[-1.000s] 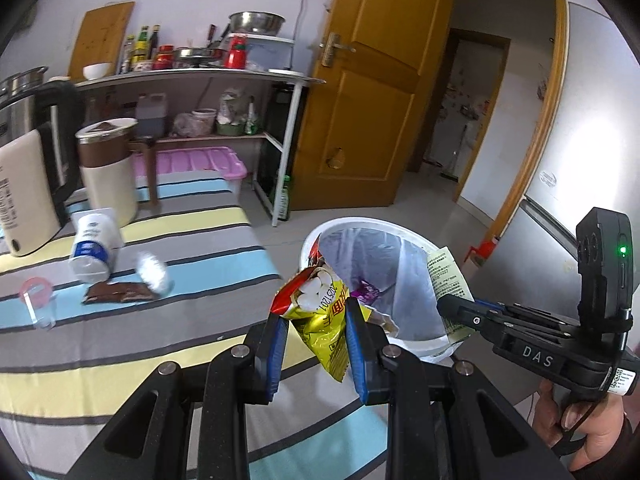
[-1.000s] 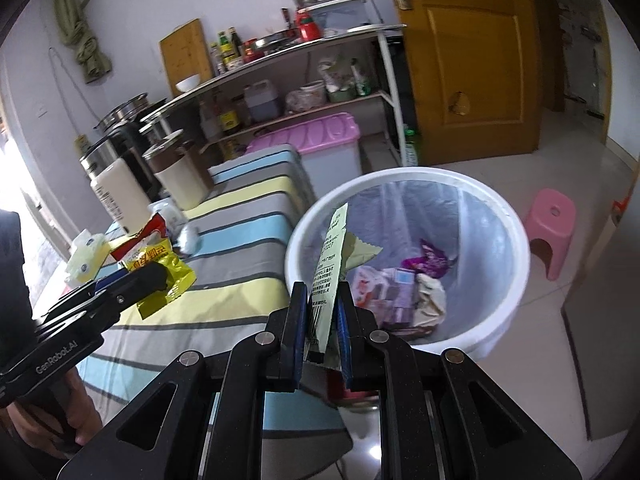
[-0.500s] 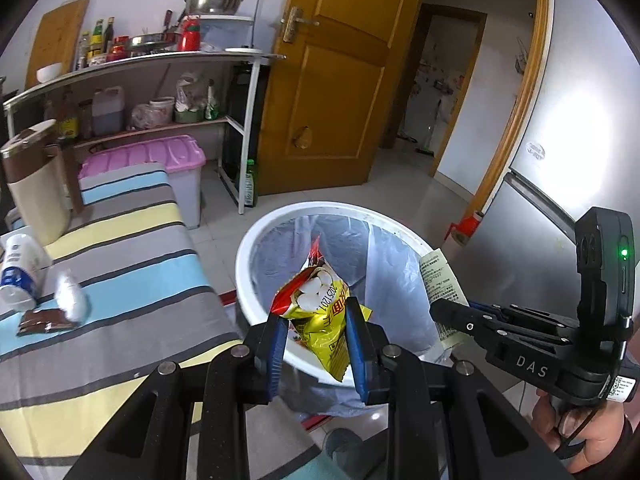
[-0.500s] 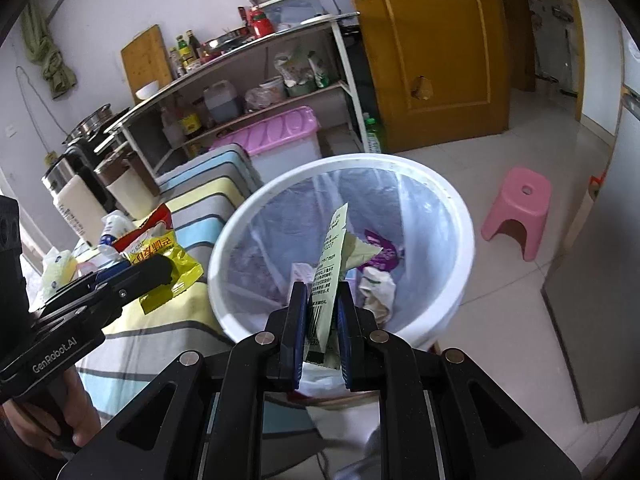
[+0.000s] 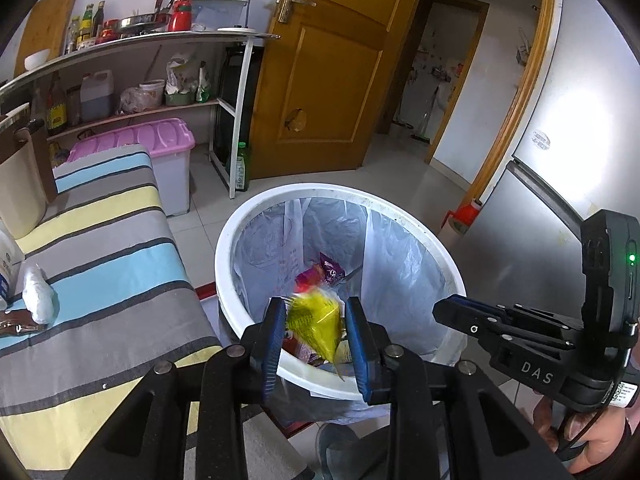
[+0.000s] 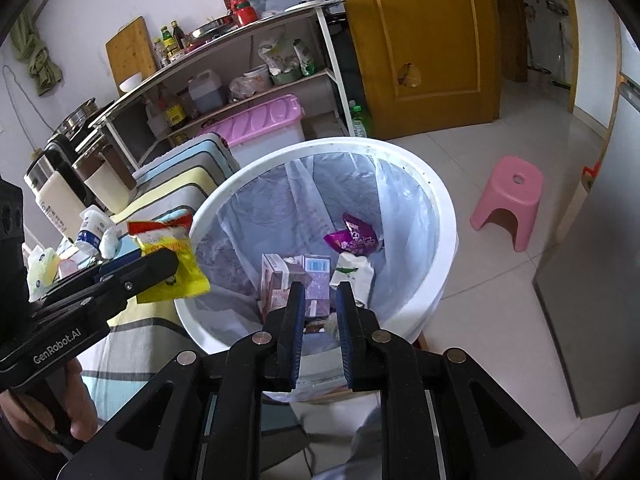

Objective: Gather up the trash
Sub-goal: 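Open both tools to drop the snack bag and paper strip into the bin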

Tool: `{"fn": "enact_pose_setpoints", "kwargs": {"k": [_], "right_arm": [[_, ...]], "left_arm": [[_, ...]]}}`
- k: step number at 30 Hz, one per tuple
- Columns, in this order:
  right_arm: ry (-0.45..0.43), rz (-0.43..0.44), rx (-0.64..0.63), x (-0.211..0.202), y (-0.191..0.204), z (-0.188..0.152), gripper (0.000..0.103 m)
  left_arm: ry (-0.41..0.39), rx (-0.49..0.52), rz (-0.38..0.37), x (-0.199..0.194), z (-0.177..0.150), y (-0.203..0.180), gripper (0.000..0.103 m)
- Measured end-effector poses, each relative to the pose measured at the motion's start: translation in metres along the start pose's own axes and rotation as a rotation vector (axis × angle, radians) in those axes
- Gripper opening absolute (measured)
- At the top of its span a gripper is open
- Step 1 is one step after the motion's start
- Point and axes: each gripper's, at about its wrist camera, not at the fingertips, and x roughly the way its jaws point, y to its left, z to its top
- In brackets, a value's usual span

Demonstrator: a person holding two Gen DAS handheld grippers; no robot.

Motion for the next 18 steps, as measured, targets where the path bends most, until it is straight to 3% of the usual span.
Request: {"fn": "enact_pose_setpoints", "kwargs": {"k": [3,18], "right_arm": [[-0.009,0.005,-0.001,-0.004,0.001,0.0,0.017],[-0.048,0.058,-0.065,-0.029,0.031,-0.005,0.018]], "left_arm": [[-0.005,-0.002,-0.004,-0.001,0.0,0.0,0.039],[-0.076,-0.026,0.018,-0.049,-0.014,0.007,0.039]]}}
